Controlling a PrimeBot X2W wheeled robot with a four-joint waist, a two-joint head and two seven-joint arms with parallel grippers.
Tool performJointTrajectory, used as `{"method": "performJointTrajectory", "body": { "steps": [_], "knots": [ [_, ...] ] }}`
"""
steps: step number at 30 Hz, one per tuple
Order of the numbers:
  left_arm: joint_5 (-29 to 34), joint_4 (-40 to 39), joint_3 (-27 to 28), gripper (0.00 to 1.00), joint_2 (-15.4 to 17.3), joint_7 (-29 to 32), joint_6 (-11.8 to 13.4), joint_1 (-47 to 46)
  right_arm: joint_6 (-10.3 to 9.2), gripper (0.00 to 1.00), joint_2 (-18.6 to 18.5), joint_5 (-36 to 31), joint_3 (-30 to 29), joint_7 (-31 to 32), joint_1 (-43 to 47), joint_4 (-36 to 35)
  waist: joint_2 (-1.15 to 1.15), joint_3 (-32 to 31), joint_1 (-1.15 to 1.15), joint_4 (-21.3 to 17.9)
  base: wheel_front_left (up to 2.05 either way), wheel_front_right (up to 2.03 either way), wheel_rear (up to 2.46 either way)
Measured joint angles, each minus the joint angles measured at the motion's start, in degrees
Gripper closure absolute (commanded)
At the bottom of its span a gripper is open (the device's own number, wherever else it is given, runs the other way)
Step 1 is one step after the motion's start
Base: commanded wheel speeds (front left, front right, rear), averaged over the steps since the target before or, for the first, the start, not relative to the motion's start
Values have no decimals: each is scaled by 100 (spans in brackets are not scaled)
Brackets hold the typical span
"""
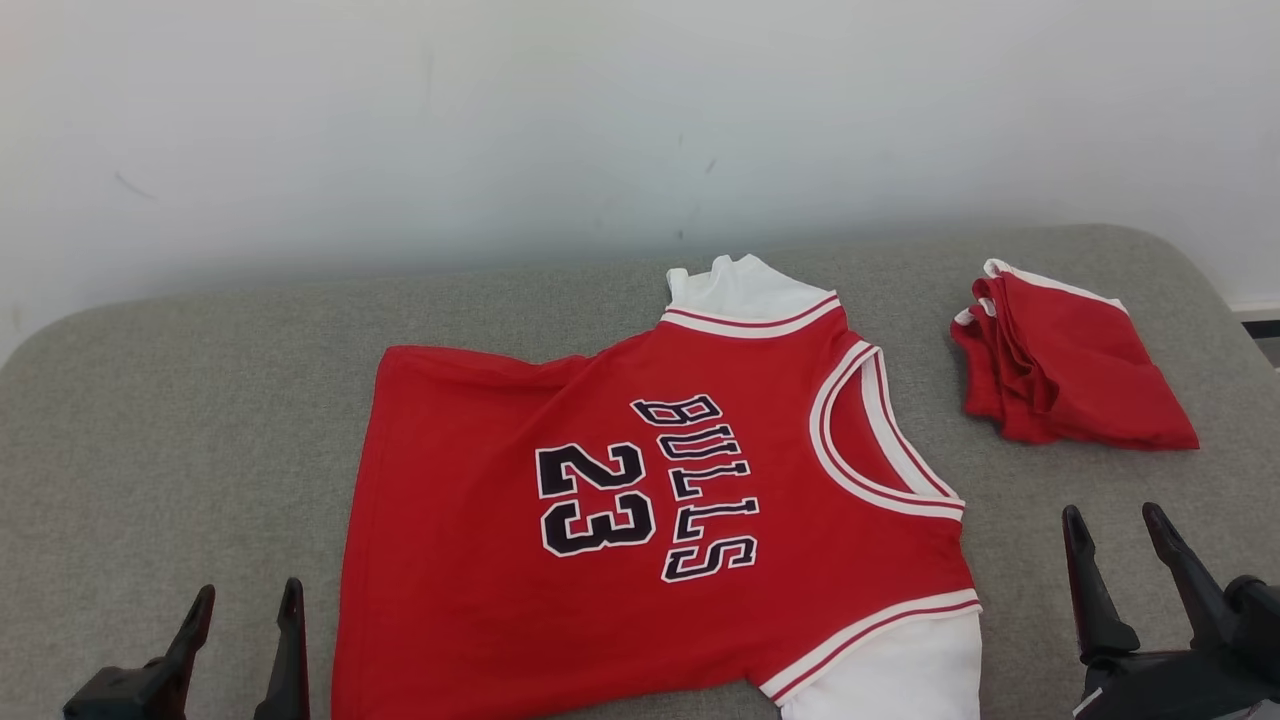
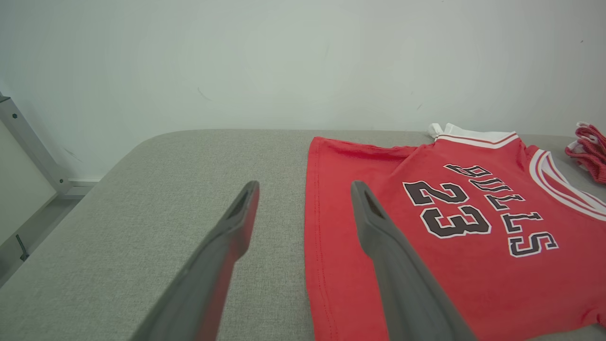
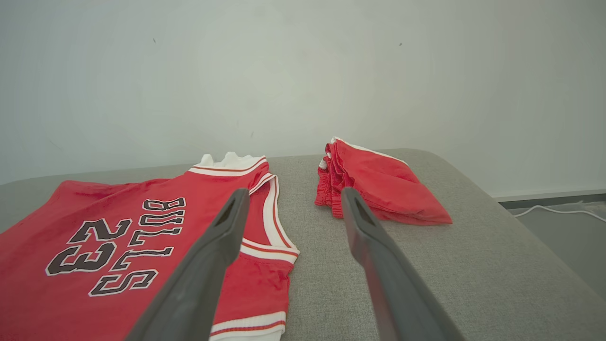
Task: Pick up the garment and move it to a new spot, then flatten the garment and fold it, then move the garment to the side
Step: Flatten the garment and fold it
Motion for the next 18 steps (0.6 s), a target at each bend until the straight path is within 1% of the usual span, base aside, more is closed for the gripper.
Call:
{"method": "performJointTrajectory", "body": {
  "steps": [10,16,18],
  "knots": [
    [57,-90,19,0,-2,66,0,0,0,0,35,-56,-71,98,6,-30,0,20,0,32,0,0,0],
    [49,-111,18,0,44,147,-13,1,0,0,53,-56,22,207,-11,-53,0,67,0,37,0,0,0],
    [-20,-102,-41,0,27,197,-108,-18,0,0,54,-55,91,330,-17,-43,0,89,0,48,0,0,0]
  ]
}}
